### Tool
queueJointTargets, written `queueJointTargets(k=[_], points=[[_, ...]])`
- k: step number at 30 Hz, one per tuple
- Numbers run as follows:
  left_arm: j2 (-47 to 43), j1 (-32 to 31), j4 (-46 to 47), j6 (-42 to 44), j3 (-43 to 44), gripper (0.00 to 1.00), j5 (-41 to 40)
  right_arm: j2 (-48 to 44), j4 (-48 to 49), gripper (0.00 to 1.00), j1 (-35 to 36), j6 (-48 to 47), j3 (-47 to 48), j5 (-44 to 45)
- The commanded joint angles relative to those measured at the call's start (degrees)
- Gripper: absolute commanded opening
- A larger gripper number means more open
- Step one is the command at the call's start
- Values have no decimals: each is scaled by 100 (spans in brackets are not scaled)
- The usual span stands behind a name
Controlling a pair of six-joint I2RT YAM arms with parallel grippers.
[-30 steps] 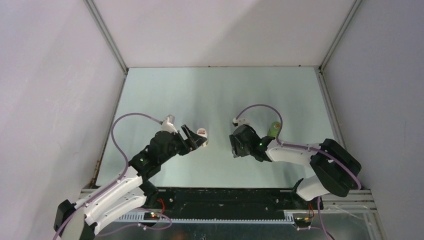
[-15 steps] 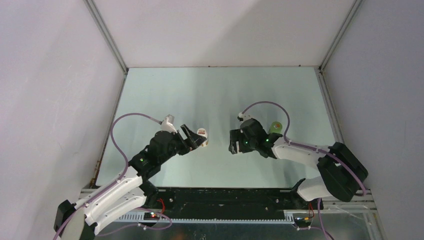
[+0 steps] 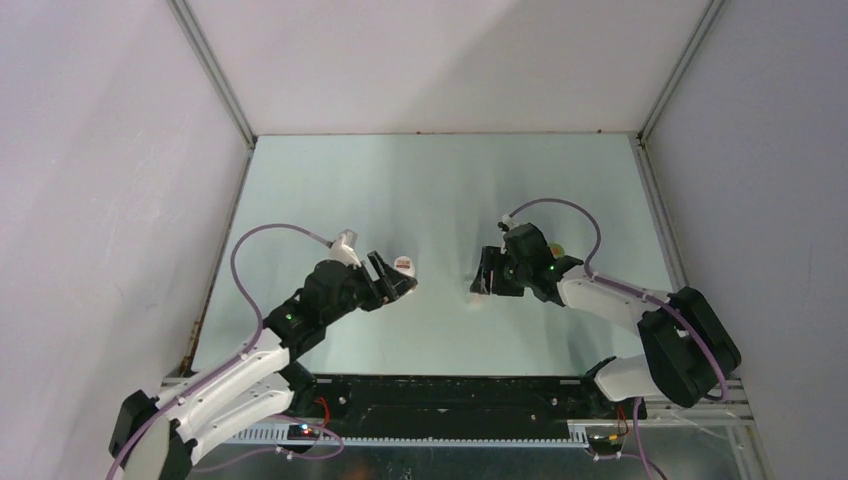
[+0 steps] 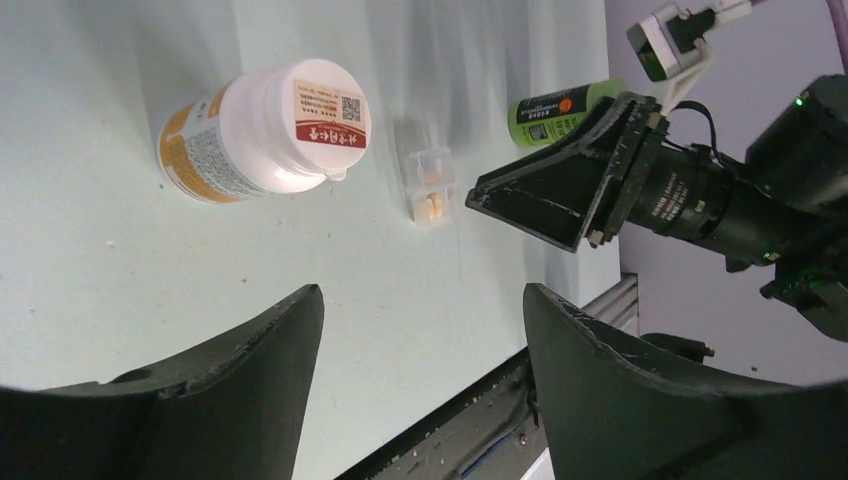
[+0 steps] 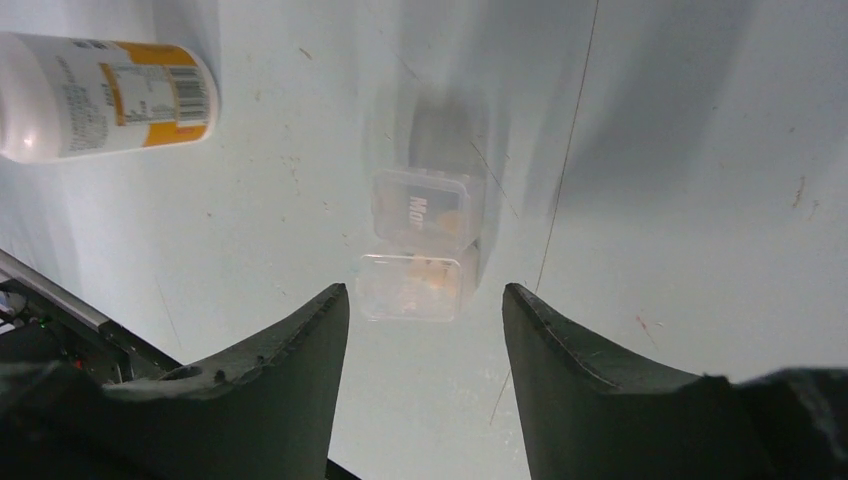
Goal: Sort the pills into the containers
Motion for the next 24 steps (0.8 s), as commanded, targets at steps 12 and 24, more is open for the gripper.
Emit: queueJointTargets(k=[12, 24], points=[[1532, -616, 1561, -154, 9, 64, 367, 652, 332, 45, -72, 12, -172, -449], [3564, -1180, 2726, -361, 742, 56, -557, 678, 628, 40, -192, 133, -350, -540]])
